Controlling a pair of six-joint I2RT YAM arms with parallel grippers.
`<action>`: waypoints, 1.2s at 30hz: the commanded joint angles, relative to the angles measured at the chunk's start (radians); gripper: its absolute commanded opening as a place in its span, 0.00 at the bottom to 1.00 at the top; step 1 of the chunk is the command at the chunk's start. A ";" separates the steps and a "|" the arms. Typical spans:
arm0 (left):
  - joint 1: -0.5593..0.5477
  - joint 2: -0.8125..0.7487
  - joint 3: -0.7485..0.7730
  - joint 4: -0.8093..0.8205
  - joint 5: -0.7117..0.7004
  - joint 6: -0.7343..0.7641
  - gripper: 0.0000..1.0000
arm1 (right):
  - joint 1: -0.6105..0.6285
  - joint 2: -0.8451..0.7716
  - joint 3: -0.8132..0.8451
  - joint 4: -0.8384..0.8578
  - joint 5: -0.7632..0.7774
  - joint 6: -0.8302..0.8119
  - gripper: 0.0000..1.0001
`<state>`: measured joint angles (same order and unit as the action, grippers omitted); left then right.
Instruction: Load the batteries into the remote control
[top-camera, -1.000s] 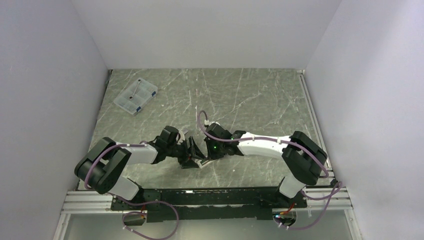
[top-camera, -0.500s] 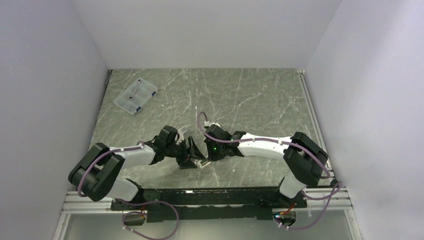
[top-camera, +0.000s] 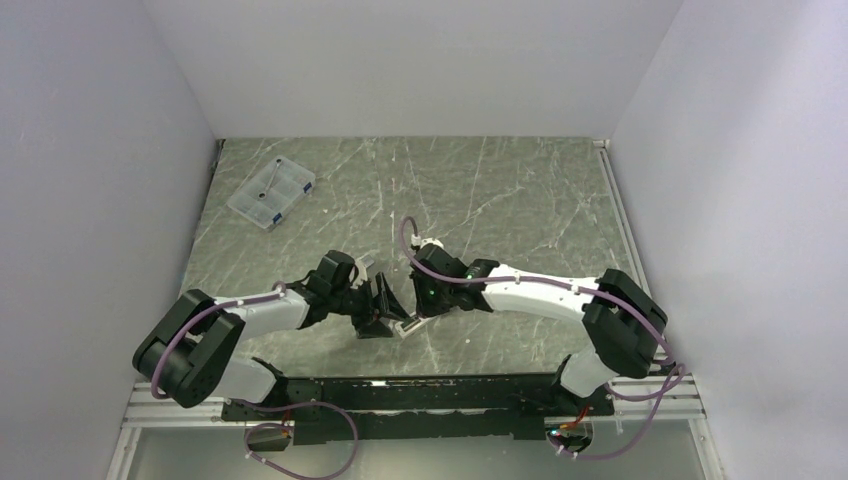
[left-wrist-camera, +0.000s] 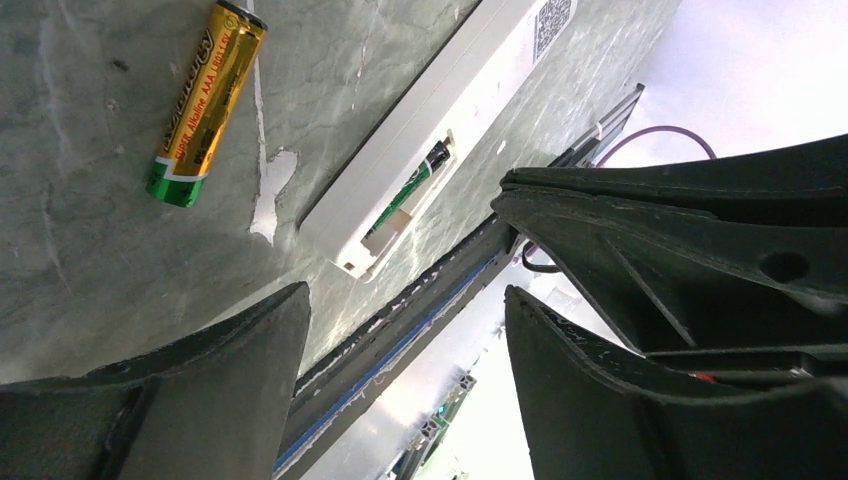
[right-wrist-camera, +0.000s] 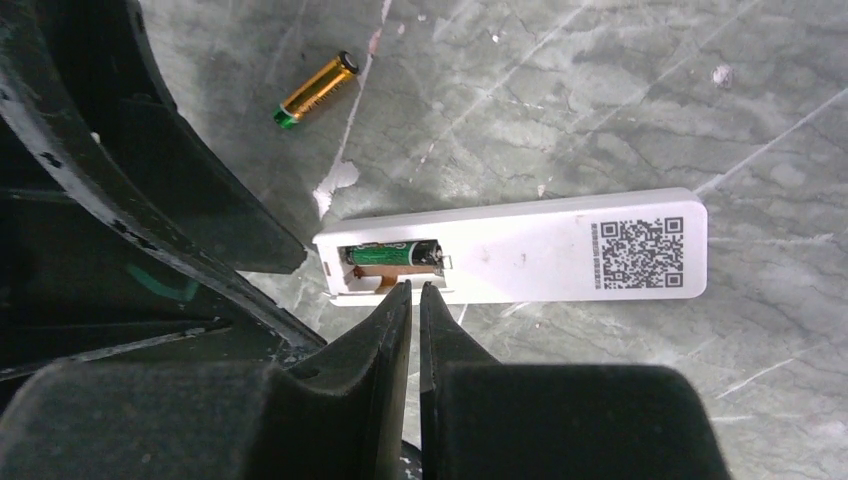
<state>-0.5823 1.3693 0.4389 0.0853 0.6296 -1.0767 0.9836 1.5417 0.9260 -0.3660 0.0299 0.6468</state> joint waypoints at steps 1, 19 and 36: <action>-0.005 -0.014 0.020 0.017 -0.002 0.014 0.76 | 0.006 -0.006 0.049 0.002 0.013 0.002 0.10; -0.007 0.030 0.019 0.079 0.022 0.002 0.69 | 0.007 0.073 0.059 0.019 0.004 0.001 0.10; -0.013 0.048 0.038 0.069 0.022 0.011 0.67 | 0.007 0.103 0.062 0.038 -0.020 -0.013 0.10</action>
<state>-0.5892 1.4166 0.4400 0.1345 0.6327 -1.0779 0.9855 1.6382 0.9535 -0.3573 0.0208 0.6456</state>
